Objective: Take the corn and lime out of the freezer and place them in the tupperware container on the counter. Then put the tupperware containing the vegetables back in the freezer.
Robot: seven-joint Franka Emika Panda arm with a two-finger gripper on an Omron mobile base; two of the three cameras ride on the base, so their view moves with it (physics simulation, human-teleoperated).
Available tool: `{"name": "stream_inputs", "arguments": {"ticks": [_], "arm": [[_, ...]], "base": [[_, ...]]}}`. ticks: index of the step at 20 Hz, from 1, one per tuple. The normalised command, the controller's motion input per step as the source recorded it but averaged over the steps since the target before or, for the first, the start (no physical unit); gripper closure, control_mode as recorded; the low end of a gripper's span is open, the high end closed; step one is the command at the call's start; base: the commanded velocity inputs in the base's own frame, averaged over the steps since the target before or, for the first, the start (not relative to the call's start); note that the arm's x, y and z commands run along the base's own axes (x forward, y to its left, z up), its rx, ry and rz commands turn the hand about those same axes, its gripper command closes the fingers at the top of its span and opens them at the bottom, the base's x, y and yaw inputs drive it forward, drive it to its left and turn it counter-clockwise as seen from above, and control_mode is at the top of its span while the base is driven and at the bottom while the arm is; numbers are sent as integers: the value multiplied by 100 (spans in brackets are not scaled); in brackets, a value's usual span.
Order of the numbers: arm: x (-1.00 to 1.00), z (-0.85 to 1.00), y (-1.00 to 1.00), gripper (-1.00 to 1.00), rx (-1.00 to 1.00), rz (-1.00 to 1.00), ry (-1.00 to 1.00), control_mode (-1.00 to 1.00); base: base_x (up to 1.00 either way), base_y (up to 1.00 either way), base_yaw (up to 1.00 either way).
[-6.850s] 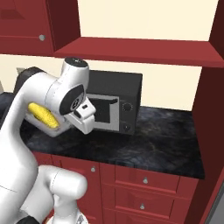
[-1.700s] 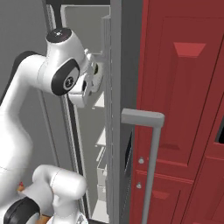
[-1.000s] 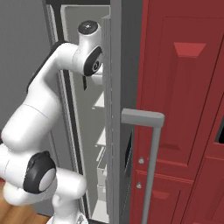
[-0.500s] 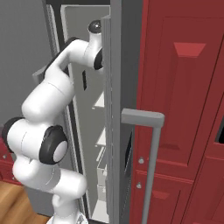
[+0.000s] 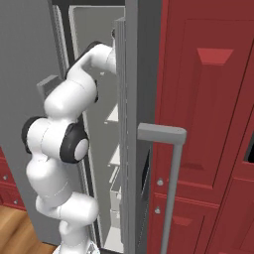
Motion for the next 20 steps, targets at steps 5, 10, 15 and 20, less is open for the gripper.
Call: {"name": "stream_inputs", "arguments": {"ticks": [5, 10, 15, 20], "arm": [[69, -1, -6, 100, 2, 0, 0, -100], [69, -11, -4, 100, 3, 0, 4, -100], [55, -19, -8, 100, 2, 0, 4, -100], [19, -29, 1, -100, 0, 0, 2, -100]], "base": [[0, 0, 0], [0, 0, 0], [0, 0, 0], [0, 0, 0]]}}
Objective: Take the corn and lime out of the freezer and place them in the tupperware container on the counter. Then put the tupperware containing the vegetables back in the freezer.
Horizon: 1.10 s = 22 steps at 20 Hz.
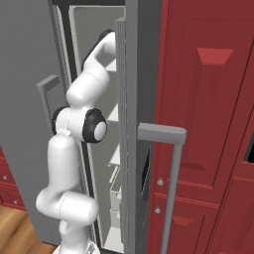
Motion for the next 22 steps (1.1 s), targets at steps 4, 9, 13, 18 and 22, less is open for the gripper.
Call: {"name": "stream_inputs", "arguments": {"ticks": [4, 9, 13, 18, 22], "arm": [[21, -8, 0, -100, 0, 0, 0, -100], [1, 7, 0, -100, 0, 1, -17, -100], [-7, 12, 1, -100, 0, 1, -26, -100], [-95, 10, 13, -100, 0, 2, -38, -100], [-100, -12, 28, -100, -1, 0, -29, -100]], "base": [[0, 0, 0], [0, 0, 0], [0, 0, 0], [0, 0, 0], [0, 0, 0]]}}
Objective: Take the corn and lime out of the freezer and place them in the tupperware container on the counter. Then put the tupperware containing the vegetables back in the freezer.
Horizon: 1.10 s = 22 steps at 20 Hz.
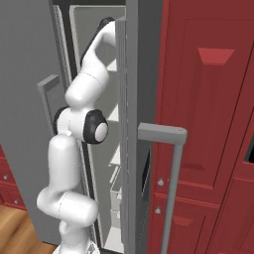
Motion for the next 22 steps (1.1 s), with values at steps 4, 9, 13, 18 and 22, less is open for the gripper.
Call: {"name": "stream_inputs", "arguments": {"ticks": [4, 9, 13, 18, 22], "arm": [[-100, -31, 30, -100, -1, 0, -30, -100], [-100, -49, 28, -100, -2, 0, -38, -100], [-100, -65, 44, -100, -4, 0, -40, -100], [-100, -35, 50, -100, -8, 0, -36, -100], [-100, 1, 7, -100, -3, -2, -23, -100]], "base": [[0, 0, 0], [0, 0, 0], [0, 0, 0], [0, 0, 0], [0, 0, 0]]}}
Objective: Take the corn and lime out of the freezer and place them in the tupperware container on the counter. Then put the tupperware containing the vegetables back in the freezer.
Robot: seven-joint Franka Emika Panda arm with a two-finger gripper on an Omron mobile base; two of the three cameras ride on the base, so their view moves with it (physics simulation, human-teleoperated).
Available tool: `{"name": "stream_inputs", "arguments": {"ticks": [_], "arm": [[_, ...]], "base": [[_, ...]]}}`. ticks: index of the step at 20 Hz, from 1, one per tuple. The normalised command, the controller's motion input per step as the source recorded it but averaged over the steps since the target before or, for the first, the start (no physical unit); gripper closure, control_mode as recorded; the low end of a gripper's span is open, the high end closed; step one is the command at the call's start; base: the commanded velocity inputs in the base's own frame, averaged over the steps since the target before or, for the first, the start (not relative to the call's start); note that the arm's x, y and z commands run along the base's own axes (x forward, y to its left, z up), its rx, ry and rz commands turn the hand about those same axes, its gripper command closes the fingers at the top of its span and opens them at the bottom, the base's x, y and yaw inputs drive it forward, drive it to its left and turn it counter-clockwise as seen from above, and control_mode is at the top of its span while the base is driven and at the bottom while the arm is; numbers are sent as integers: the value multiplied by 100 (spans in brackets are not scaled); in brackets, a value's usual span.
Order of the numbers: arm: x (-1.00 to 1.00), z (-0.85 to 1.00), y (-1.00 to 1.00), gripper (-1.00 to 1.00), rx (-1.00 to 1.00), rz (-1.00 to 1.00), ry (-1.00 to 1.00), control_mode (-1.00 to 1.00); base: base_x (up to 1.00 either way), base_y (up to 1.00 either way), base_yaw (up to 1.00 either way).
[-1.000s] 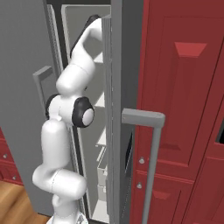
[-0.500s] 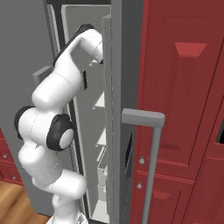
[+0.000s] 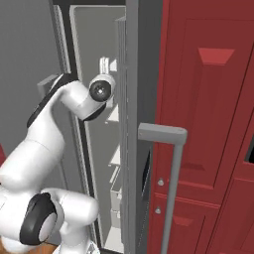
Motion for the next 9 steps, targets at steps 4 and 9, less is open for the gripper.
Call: {"name": "stream_inputs", "arguments": {"ticks": [4, 9], "arm": [[-100, 5, 0, -100, 0, -6, -8, -100], [-100, 2, 0, -100, 0, -10, -6, -100]], "base": [[0, 0, 0], [0, 0, 0]]}}
